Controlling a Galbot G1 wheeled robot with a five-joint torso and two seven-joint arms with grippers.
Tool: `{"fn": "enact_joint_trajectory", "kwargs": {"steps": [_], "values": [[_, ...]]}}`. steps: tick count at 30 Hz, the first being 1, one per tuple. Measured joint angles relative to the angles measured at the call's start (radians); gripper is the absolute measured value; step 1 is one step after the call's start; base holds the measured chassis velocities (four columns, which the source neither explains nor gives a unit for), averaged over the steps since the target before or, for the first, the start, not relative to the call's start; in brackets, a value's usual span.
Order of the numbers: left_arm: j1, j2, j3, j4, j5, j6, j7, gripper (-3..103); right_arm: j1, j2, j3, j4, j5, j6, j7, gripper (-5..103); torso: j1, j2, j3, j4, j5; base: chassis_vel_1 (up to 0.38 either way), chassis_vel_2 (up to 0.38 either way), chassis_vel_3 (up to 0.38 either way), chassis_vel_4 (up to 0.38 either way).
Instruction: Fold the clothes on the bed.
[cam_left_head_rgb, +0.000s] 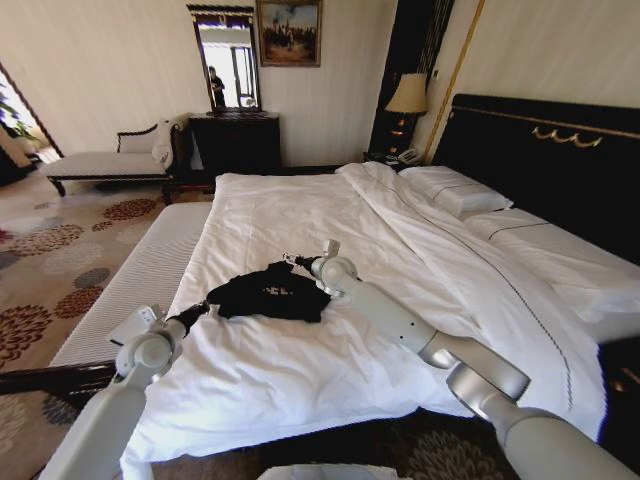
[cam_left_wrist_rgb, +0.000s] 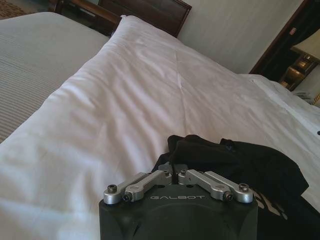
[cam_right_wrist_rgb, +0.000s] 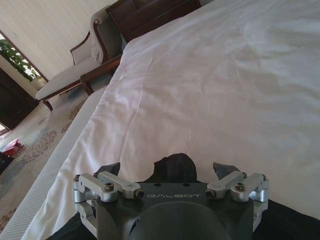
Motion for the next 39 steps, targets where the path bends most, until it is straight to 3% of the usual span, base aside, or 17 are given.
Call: {"fn": "enact_joint_trajectory", "kwargs": {"steps": [6,28,29,34,35,37,39], "values": [[0.001,0.001,0.001,-0.006,0.004,-0.001,0.001,0,0.033,0.064,-0.029,-0.116,-0.030,-0.024,0.008,100,0.000,0.000,0.000,0.0004,0.0000,0.000,0.000,0.000,0.000],[-0.007,0.000,0.012,0.001,0.012,-0.006,0.003,0,0.047,0.123,-0.036,-0.251,-0.067,-0.034,0.004,103,0.000,0.000,0.000,0.0004,0.0001,0.000,0.000,0.000,0.000],[-0.007,0.000,0.012,0.001,0.012,-0.006,0.003,0,0.049,0.129,-0.038,-0.265,-0.073,-0.039,0.002,94,0.000,0.000,0.000,0.0003,0.0001,0.000,0.000,0.000,0.000],[-0.008,-0.002,0.012,0.002,0.013,-0.006,0.004,0,0.052,0.139,-0.041,-0.294,-0.086,-0.047,-0.003,84,0.000,0.000,0.000,0.0003,0.0001,0.000,0.000,0.000,0.000],[-0.008,-0.002,0.012,0.002,0.013,-0.006,0.004,0,0.052,0.139,-0.041,-0.296,-0.088,-0.047,-0.005,73,0.000,0.000,0.000,0.0002,0.0001,0.000,0.000,0.000,0.000],[-0.008,-0.002,0.012,0.003,0.014,-0.007,0.004,0,0.052,0.138,-0.042,-0.297,-0.089,-0.047,-0.008,73,0.000,0.000,0.000,0.0002,0.0001,0.000,0.000,0.000,0.000],[-0.009,-0.001,0.013,0.005,0.015,-0.008,0.005,0,0.052,0.137,-0.042,-0.297,-0.093,-0.047,-0.011,62,0.000,0.000,0.000,0.0003,0.0001,0.000,0.000,0.000,0.000]]}}
